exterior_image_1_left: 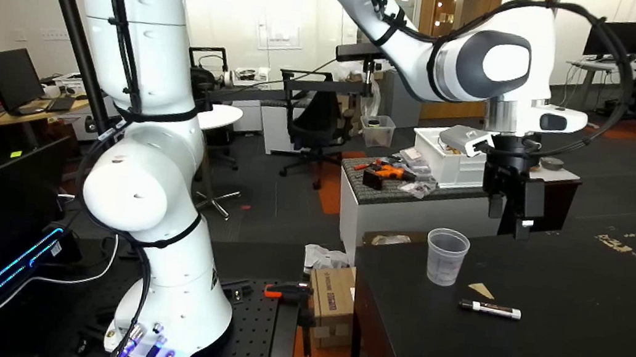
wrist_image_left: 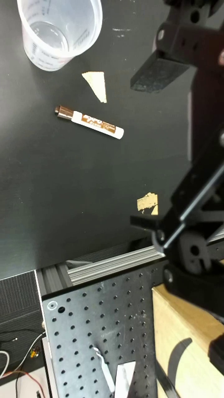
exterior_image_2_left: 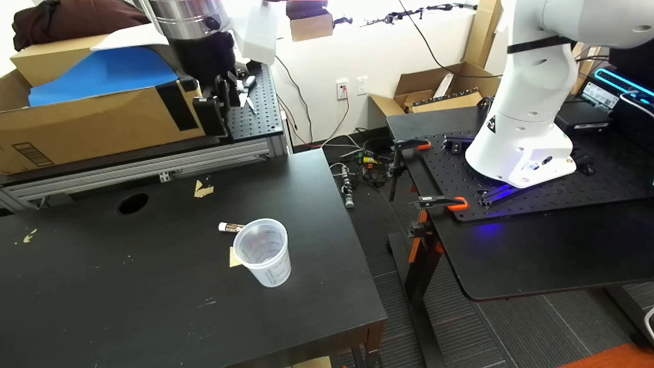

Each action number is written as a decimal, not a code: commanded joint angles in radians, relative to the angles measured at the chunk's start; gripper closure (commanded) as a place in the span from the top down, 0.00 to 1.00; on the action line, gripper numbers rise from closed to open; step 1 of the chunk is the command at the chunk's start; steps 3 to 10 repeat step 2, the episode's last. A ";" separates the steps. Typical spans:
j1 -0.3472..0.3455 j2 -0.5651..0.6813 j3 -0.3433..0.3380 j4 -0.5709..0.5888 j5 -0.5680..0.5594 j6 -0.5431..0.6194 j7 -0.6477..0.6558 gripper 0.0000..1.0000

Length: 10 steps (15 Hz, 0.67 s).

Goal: Move the plastic cup forward.

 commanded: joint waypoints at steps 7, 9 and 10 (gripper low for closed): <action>-0.015 0.000 0.016 0.000 -0.001 -0.002 0.002 1.00; -0.015 0.000 0.016 0.000 -0.001 -0.002 0.002 1.00; -0.015 0.000 0.016 0.000 -0.001 -0.002 0.002 1.00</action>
